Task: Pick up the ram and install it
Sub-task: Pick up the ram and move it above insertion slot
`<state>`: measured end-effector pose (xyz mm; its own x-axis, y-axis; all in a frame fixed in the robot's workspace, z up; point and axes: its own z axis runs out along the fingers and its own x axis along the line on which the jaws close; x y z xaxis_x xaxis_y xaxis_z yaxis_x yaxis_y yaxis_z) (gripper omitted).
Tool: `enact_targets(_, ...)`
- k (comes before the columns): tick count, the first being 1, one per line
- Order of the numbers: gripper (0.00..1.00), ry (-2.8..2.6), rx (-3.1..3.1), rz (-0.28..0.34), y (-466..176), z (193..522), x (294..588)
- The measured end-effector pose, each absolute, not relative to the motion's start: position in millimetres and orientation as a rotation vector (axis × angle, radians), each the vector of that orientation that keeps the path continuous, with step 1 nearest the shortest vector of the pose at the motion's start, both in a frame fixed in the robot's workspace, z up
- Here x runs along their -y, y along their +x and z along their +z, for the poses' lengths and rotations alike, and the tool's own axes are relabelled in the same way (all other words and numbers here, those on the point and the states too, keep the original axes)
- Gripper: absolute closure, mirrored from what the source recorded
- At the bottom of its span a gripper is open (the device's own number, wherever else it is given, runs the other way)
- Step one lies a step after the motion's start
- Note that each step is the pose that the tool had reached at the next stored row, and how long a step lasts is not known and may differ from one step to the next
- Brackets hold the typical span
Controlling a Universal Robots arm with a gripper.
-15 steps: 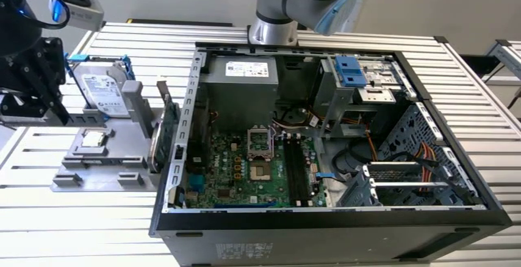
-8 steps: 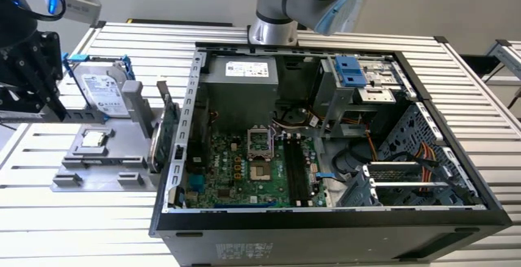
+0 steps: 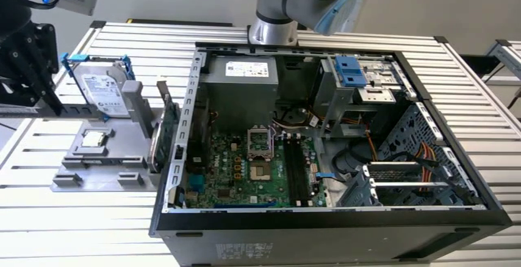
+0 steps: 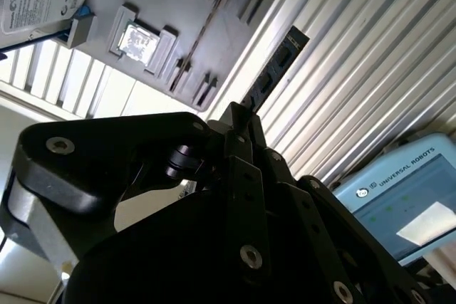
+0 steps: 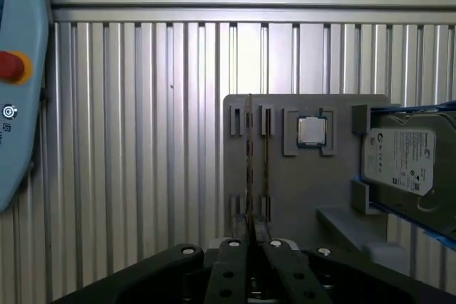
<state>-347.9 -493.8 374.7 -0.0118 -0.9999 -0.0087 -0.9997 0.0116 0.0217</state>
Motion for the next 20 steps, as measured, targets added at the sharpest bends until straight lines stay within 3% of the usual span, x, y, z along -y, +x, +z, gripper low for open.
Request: enact_targets(20, 1.0, 2.207, 2.234, -0.022, -347.9, 385.4, 493.8)
